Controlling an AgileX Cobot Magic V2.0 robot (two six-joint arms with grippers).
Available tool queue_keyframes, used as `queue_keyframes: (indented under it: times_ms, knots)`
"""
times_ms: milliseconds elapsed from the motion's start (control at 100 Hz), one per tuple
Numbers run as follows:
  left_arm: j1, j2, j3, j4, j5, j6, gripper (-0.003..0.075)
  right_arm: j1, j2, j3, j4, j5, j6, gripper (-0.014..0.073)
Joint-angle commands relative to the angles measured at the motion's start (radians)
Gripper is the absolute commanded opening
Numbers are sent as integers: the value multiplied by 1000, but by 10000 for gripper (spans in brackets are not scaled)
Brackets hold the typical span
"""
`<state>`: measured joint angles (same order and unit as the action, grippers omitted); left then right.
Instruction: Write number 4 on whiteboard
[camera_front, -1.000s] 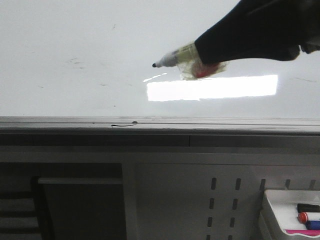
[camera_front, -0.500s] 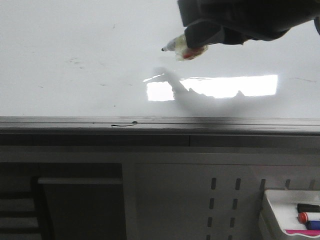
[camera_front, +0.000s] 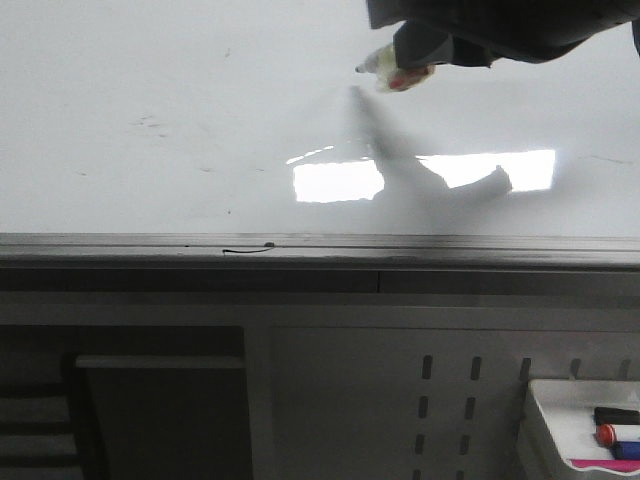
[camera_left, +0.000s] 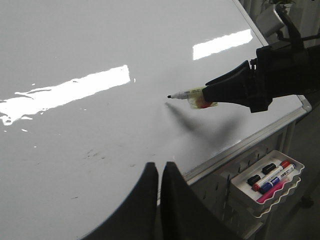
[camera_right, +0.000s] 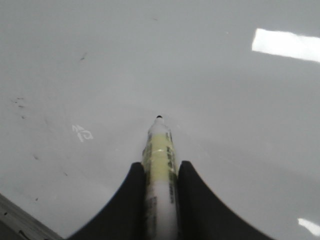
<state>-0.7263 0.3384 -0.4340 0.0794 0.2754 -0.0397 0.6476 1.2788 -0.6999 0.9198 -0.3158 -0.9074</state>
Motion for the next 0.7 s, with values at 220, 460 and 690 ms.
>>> queue_keyframes:
  times_ms: [220,460,690]
  knots:
    - [4,5,-27,-14,-78,-9,-20,-71,-11,-34,21,-33,-3,-63]
    - [4,5,-27,-14,-78,-9,-20,-71,12,-34,21,31,-3,-63]
    - [4,5,-27,-14,-78,-9,-20,-16,49,-34,30,106,-3,-63]
